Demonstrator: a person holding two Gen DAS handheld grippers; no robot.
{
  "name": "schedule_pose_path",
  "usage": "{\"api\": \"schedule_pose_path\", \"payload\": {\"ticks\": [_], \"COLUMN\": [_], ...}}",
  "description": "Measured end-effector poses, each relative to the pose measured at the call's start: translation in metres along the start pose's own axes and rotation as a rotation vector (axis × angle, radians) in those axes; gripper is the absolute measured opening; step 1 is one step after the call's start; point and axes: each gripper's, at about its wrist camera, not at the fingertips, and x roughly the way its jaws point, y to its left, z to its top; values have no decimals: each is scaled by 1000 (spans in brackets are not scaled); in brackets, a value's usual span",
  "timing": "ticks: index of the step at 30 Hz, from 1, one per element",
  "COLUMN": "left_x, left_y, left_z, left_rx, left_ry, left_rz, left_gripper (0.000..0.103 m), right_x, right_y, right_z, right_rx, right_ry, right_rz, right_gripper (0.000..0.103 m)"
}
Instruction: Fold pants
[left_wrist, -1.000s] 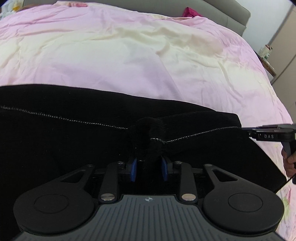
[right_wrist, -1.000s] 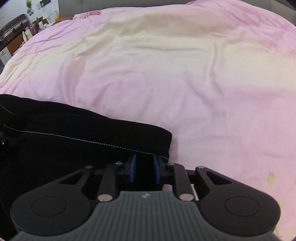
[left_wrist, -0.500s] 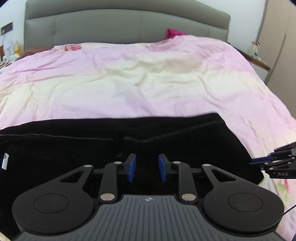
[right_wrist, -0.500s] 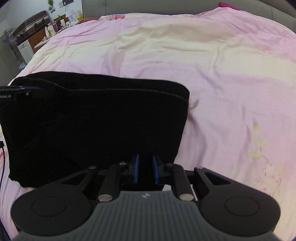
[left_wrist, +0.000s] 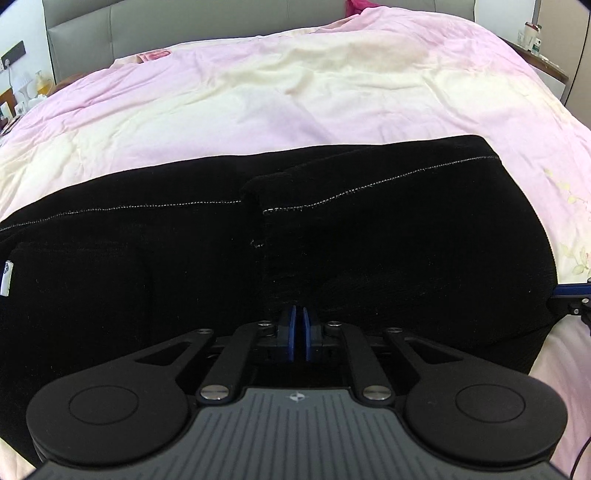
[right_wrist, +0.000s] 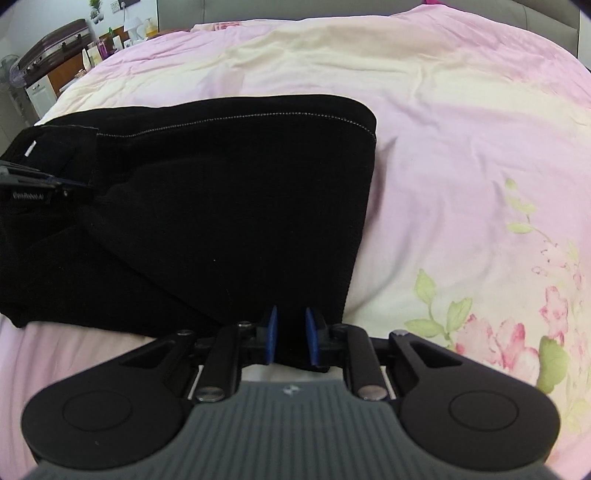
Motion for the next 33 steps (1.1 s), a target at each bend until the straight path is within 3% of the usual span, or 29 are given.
{"api": "schedule_pose_path", "payload": {"ticks": [5,9,10,13,18,21,27,30,33], "left_x": [-40,-89,-99,-126,-158,-166,-149,-136,-123], "left_y": [8,41,52,92,164,210,285,304,316], "left_z": [-1,-13,-18,-32,-58,-77,-113,-124,-130], "left_rx": [1,-29,-48,-149,-326,-491,-779,-849,-878], "left_ry": [-30,-85,-94,-99,-155,-201,-252,-267,-280], "left_rz": [-9,9,18,52,141,151,129,76,26], "left_gripper": [14,37,39,49,70,79,80,80,80], "right_x": [-4,-30,-36,-50,-46,-30,15,44,64], "right_y": [0,14,19,43,98,130,189,207,217], "right_z": [15,35,40,56,78,94,126,142,149], "right_rx": [-10,-115,-141,-246,-464,-570,-764,-870,-955], "right_ry": [65,39,30,1,-16,-6,13,56,89], "right_rz": [10,16,22,63,101,122,144,139,153], "right_gripper": [13,16,17,32,35,36,40,43,56]}}
